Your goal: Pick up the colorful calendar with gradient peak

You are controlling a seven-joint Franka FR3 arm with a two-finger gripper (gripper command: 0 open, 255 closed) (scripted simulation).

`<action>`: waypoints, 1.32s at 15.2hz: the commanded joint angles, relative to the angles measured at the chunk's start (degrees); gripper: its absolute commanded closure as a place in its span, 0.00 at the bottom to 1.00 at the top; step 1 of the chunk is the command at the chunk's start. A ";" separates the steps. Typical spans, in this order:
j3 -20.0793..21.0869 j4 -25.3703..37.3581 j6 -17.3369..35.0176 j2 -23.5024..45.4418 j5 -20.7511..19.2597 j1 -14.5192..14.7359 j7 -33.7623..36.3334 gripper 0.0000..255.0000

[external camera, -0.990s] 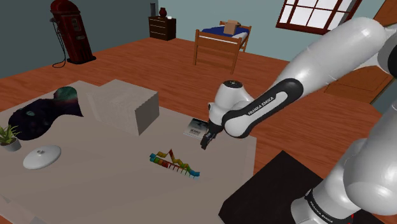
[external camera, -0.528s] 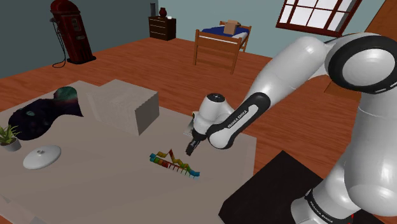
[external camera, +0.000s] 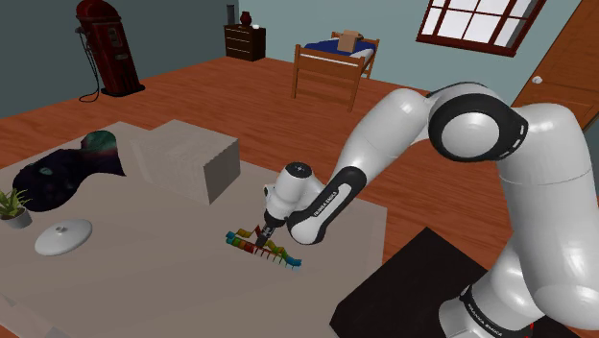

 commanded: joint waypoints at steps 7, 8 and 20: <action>-1.19 4.49 3.43 7.36 -0.67 1.33 -0.15 0.00; -1.27 4.73 3.66 7.81 -0.68 1.40 -0.13 0.00; -1.13 4.32 3.27 7.03 -0.65 1.27 -0.15 1.00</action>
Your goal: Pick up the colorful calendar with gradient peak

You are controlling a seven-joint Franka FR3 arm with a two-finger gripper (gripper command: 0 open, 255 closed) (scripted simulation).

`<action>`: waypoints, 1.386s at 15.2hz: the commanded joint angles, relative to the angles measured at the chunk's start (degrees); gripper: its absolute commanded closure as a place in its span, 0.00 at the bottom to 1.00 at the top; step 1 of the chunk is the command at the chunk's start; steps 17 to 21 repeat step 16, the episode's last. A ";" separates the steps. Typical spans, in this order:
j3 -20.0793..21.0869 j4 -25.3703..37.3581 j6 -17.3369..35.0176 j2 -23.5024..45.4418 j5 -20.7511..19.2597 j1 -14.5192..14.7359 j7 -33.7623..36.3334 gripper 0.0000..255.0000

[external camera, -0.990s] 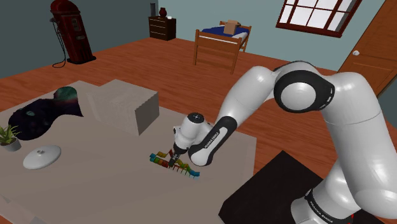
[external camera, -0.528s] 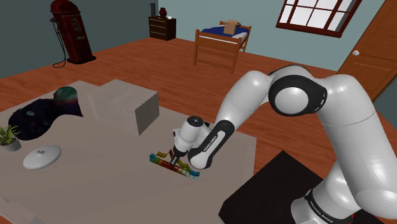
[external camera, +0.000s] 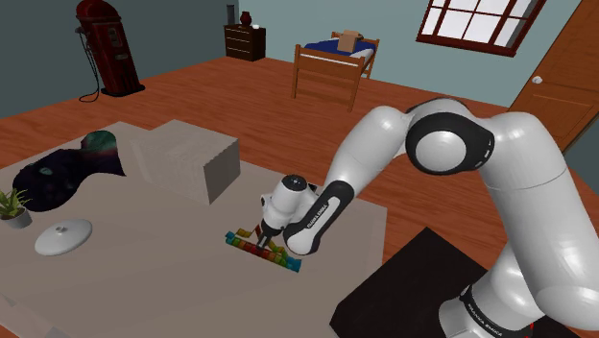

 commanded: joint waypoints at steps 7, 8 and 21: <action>1.21 -2.66 -3.14 -5.72 0.33 -1.06 -0.24 1.00; 1.39 -2.96 -3.60 -6.47 0.39 -1.22 -0.29 1.00; 2.61 -4.53 -6.59 -10.97 0.93 -2.24 -0.66 1.00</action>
